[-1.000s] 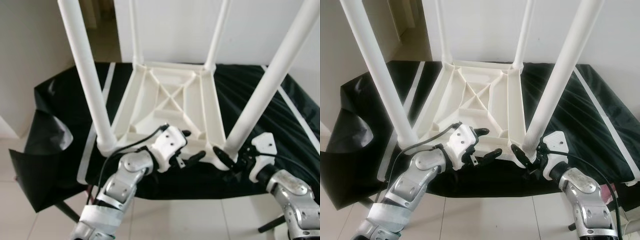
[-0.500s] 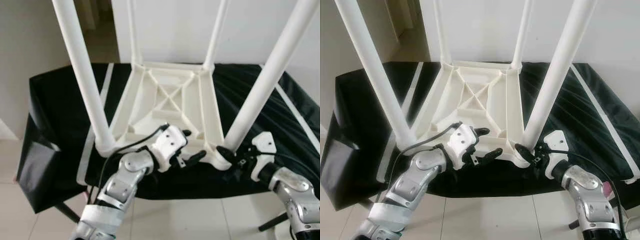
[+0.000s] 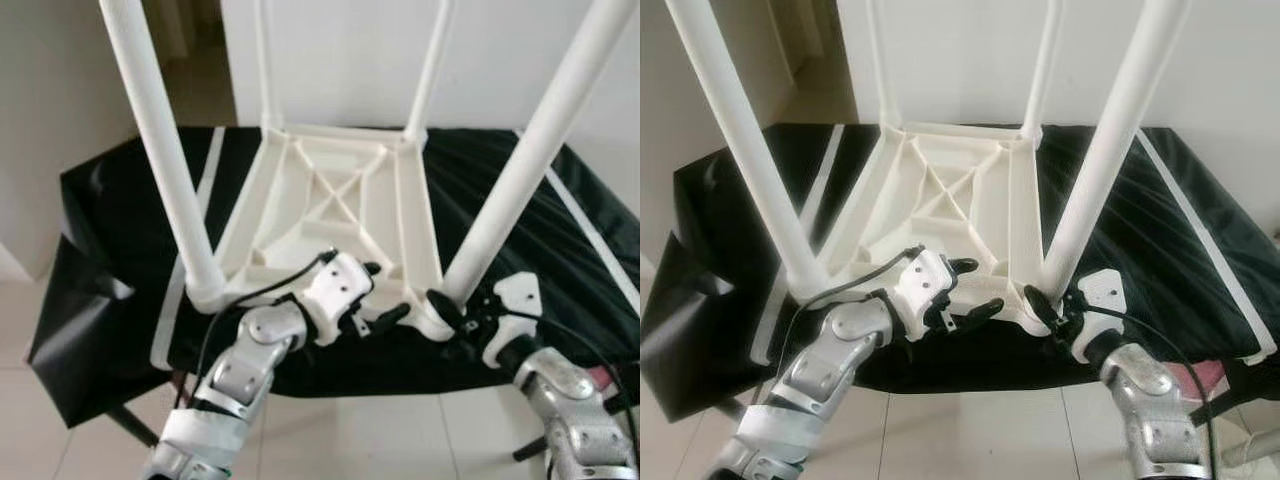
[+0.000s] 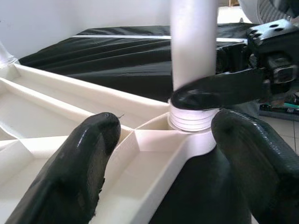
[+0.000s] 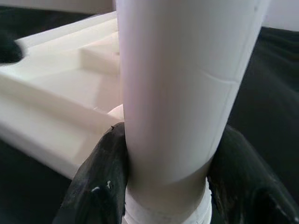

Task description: Building children table

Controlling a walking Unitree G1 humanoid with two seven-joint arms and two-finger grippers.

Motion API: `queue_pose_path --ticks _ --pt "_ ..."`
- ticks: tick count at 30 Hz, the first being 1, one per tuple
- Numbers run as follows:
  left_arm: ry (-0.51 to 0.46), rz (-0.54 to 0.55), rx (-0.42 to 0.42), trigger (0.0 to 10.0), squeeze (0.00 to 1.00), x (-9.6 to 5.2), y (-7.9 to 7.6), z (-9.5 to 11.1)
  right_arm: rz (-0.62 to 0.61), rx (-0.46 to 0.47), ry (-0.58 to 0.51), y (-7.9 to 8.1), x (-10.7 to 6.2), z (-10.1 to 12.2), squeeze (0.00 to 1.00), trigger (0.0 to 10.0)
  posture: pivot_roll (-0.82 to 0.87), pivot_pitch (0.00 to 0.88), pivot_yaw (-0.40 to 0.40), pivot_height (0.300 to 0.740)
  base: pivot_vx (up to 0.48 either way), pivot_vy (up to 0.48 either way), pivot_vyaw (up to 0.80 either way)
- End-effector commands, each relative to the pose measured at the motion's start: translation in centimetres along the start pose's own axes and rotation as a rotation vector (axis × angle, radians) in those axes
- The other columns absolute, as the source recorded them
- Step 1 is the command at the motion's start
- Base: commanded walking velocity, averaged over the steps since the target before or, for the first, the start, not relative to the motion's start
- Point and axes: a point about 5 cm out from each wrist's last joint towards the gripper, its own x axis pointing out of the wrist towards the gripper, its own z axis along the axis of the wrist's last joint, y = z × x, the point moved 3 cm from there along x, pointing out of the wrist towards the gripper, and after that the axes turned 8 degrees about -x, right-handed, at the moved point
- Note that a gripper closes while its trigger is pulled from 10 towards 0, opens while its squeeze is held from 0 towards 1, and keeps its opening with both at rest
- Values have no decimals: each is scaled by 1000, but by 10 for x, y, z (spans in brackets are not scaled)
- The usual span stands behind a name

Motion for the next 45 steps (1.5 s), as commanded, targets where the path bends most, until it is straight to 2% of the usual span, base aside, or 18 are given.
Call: queue_pose_path --ticks 1,5,6,11,14,26,32,33,41,43,44,45 --pt "-1 -17 4 10000 0 1 -1 0 -50 7 84 -4 -4 -16 0 10000 -74 0 -3 740 0 0 0" --pt "3 -21 4 10000 0 1 -2 -2 -174 56 91 -1 -2 -15 0 10000 -74 0 1 740 0 0 0" --pt "3 -21 4 10000 0 1 -2 -2 -174 56 91 -1 -2 -15 0 10000 -74 0 1 740 0 0 0" --pt "3 -15 12 10000 0 2 1 -1 -477 143 156 8 -3 -21 0 10000 -64 0 -10 740 0 0 0" --pt "3 -13 13 10000 0 2 1 -2 -565 164 184 11 -6 -23 0 10000 -61 0 -12 740 0 0 0" --pt "-14 -16 23 10000 0 6 7 3 -607 164 180 16 -1 -16 0 10000 -66 0 -4 740 0 0 0" --pt "-23 -24 21 10000 0 7 5 4 -603 163 174 18 0 -15 0 10000 -64 0 -4 740 0 0 0" --pt "-22 -24 22 10000 0 7 4 3 -588 163 156 19 2 -13 1000 10000 -62 0 -6 740 0 0 0" --pt "-33 -22 22 10000 0 9 5 5 -505 161 70 12 4 0 1000 10000 -62 0 -3 740 0 0 0" --pt "-34 -27 24 10000 0 10 5 5 -477 145 49 7 3 2 1000 10000 -62 0 -5 740 0 0 0" --pt "-34 -39 25 10000 0 10 2 5 -407 110 14 -4 -1 5 1000 10000 -64 0 -5 740 0 0 0" --pt "-34 -39 25 10000 0 10 2 5 -407 110 14 -4 -1 5 1000 10000 -64 0 -5 740 0 0 0"
